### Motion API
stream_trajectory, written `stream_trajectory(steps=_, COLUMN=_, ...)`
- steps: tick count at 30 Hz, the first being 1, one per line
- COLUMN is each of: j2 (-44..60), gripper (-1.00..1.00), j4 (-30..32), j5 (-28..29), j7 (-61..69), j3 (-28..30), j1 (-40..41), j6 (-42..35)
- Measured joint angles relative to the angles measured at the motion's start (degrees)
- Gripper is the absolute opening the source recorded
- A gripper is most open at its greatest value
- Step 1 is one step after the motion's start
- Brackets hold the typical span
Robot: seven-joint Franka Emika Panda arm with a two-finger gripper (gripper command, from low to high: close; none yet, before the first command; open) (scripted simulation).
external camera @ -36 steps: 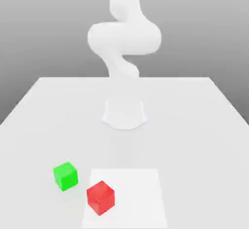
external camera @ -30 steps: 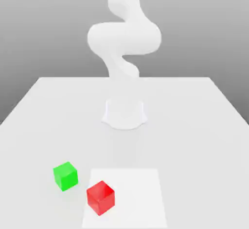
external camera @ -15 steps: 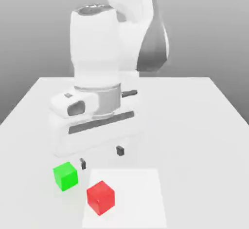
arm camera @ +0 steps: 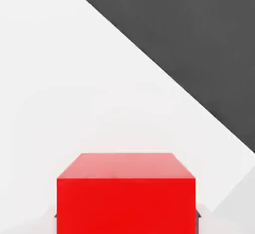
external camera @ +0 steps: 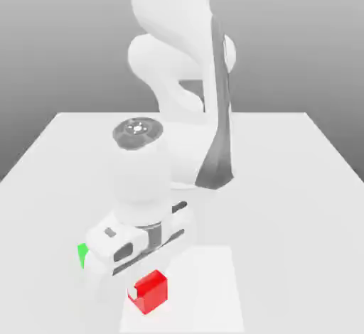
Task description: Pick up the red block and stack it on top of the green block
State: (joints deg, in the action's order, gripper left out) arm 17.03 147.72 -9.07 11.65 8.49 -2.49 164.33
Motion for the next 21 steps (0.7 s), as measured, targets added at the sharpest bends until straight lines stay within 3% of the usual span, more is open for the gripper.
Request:
stream_trajectory(steps=5, j2=-9.69, gripper=-1.0, j4=1.98, j5=5.62, j7=-4.65, j3=3.13, j1=-1.0, j6=-7.54)
stream_trajectory(steps=11, j2=-21.92, gripper=-1.0, j4=9.99, j5=12.9, j7=-17.34, j3=8.72, j1=10.21, j6=-11.34)
stream_trajectory(steps=14, j2=-20.51, gripper=-1.0, j4=11.38, j5=11.31, j7=-17.7, j3=9.47, j1=10.88, j6=-8.58)
stream_trajectory(steps=18, j2=-13.02, gripper=-1.0, j4=11.26, j5=4.63, j7=-13.15, j3=7.79, j1=11.11, j6=-1.58)
stream_trajectory(steps=19, j2=-11.38, gripper=1.0, j4=11.21, j5=3.06, j7=-12.04, j3=7.06, j1=11.56, j6=-0.09)
stream_trajectory(steps=21, j2=-11.38, gripper=1.0, j4=11.21, j5=3.06, j7=-12.04, j3=7.06, j1=11.56, j6=-0.09)
